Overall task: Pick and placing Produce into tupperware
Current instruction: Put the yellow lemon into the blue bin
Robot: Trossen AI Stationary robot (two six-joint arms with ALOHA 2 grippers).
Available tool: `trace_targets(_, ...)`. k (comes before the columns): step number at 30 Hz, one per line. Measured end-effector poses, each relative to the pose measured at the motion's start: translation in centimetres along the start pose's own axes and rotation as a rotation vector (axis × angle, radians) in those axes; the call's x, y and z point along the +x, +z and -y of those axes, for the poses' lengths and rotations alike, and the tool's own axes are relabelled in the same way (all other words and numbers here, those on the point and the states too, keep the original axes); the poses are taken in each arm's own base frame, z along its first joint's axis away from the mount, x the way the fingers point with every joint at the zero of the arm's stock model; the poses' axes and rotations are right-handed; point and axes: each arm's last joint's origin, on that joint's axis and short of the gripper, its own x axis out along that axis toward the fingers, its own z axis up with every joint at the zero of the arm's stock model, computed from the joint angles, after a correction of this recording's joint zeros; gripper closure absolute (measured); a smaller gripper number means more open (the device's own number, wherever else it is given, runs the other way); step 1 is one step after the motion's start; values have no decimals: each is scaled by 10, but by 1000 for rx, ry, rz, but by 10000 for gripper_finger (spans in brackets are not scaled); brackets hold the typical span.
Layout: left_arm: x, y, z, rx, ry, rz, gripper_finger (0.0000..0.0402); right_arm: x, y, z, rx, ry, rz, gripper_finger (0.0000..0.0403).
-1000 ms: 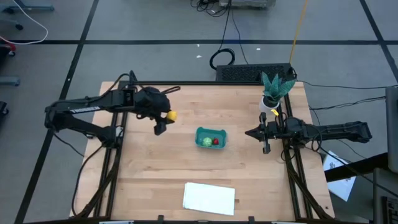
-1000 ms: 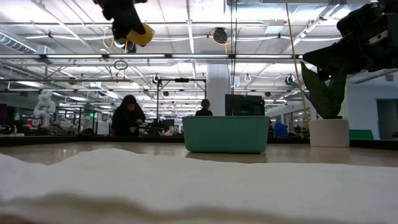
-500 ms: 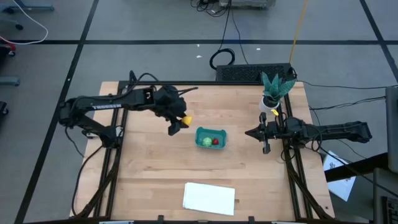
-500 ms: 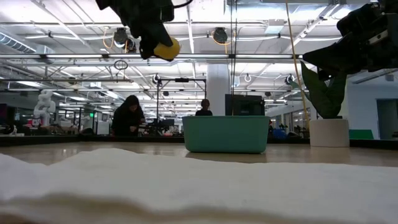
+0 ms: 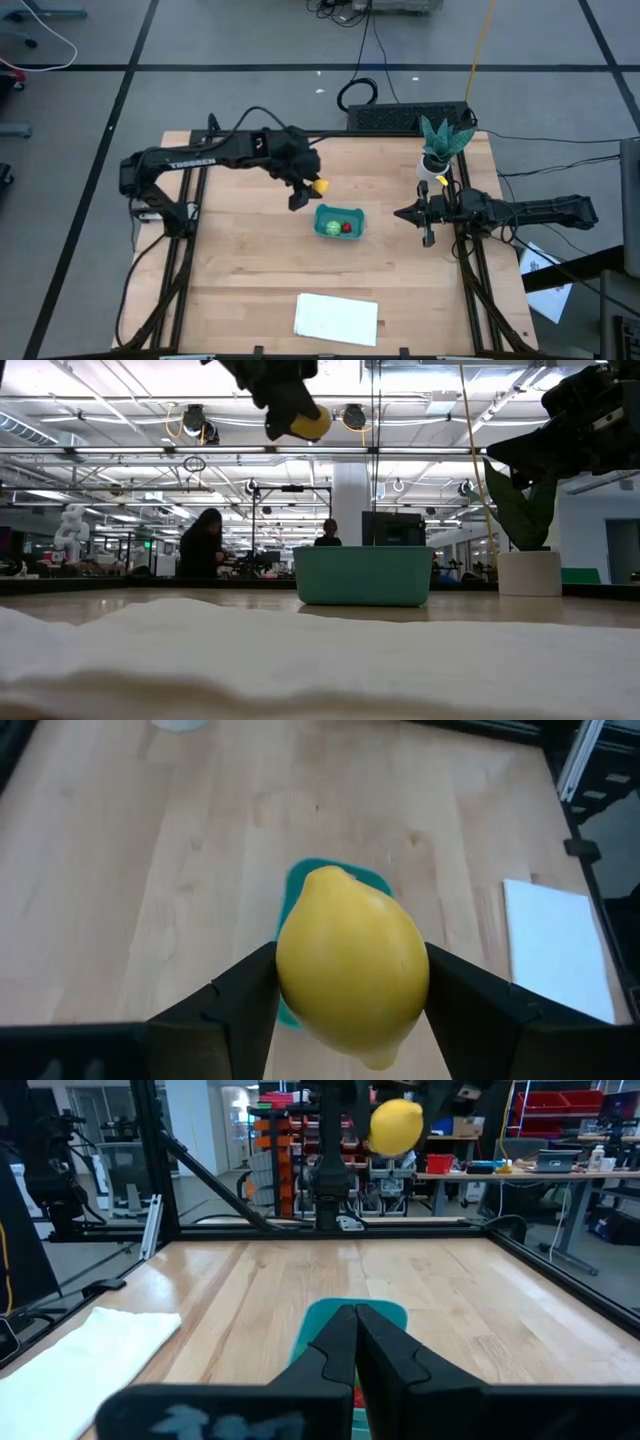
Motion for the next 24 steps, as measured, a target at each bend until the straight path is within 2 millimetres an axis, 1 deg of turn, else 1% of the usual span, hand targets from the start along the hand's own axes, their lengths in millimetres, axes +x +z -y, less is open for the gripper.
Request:
trace_targets(4, 13, 10, -4, 16, -9, -16, 176, 0, 0, 0, 0, 0, 1, 403)
trace_targets(9, 33, 17, -10, 31, -50, -39, 176, 0, 0, 0, -6, 0, 1, 403)
trace_targets(14, 53, 17, -16, 55, -66, -78, 176, 0, 0, 0, -7, 0, 1, 403)
trace_targets(24, 87, 6, -27, 180, -100, -140, 176, 0, 0, 0, -7, 0, 1, 403)
